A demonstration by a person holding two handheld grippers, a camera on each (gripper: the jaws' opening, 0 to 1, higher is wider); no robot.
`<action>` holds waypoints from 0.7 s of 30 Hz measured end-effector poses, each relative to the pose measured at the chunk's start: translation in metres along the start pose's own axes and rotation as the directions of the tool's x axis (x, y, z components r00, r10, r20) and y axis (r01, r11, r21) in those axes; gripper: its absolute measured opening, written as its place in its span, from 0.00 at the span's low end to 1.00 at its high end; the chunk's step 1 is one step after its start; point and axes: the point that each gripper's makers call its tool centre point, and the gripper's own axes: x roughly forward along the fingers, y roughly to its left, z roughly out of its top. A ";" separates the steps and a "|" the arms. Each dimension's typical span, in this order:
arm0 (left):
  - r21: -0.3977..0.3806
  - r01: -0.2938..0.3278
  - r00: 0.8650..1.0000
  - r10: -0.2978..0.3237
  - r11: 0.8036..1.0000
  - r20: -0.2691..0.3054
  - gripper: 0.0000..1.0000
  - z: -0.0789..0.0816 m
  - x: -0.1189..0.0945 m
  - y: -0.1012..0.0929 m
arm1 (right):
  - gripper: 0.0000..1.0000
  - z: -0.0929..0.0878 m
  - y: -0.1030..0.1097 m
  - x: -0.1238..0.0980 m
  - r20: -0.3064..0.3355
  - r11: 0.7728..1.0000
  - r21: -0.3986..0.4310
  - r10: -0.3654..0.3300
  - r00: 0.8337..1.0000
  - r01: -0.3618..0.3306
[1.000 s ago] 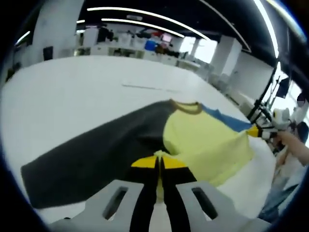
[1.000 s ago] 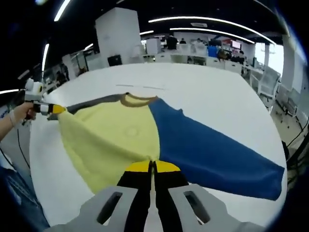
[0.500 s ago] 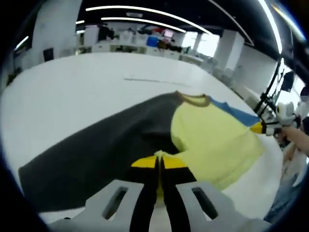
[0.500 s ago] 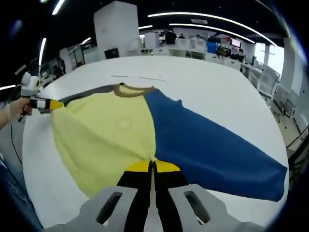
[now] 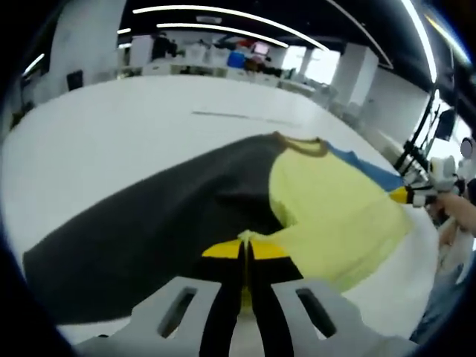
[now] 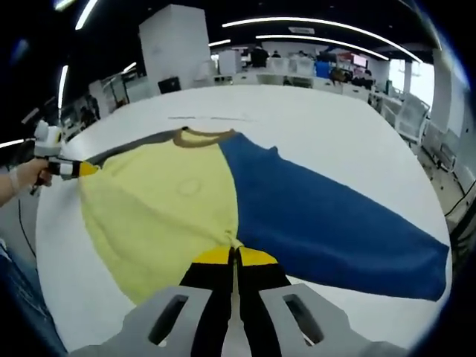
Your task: Fold the garment on the visible template until the final outline fits inside the template.
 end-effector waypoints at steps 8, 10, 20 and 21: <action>-0.007 -0.006 1.000 0.006 1.000 0.022 0.03 0.000 -0.002 0.001 | 0.03 0.000 0.001 -0.001 0.018 0.999 0.042 0.001 1.000 -0.002; 0.000 -0.012 1.000 0.012 1.000 0.026 0.05 0.000 -0.003 0.002 | 0.04 -0.001 0.002 -0.001 0.018 0.999 0.045 0.000 1.000 -0.001; 0.000 -0.017 0.998 0.017 1.000 0.063 0.18 0.013 -0.018 0.005 | 0.14 0.000 0.005 -0.008 0.029 0.998 0.064 0.010 1.000 -0.012; 0.000 -0.016 0.998 0.016 1.000 0.064 0.20 0.014 -0.019 0.005 | 0.14 0.000 0.006 -0.009 0.030 0.998 0.063 0.012 0.999 -0.014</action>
